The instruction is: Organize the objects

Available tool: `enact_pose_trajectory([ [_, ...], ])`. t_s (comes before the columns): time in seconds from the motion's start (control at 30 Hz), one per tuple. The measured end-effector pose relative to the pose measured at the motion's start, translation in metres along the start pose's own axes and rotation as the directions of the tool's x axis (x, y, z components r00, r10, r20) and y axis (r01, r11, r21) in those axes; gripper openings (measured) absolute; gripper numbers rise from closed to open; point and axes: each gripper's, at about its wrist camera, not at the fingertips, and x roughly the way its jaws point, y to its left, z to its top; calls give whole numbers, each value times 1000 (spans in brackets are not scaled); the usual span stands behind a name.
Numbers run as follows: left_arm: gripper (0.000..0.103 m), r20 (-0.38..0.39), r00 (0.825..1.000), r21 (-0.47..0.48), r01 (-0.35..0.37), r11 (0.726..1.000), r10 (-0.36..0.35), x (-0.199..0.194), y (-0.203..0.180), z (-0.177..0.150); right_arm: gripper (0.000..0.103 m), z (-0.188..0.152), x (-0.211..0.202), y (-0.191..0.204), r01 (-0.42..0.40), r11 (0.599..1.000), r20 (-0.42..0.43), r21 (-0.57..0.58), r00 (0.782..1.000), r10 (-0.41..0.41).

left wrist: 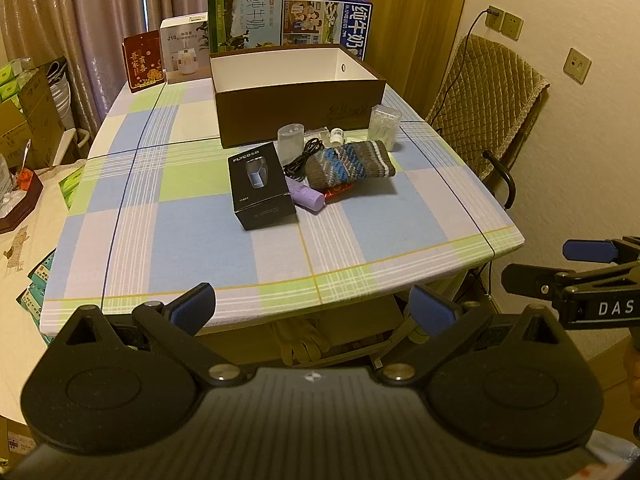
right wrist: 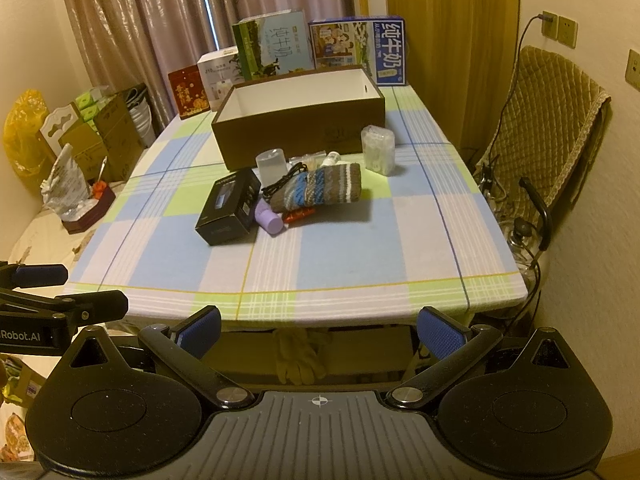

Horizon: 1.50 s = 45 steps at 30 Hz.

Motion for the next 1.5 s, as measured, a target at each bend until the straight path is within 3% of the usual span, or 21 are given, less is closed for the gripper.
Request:
enact_pose_trajectory([
  [1.5,102,-19,1000,-25,-11,1000,11,14,17,5,101,4,21,14,14,1000,-19,10,1000,-14],
])
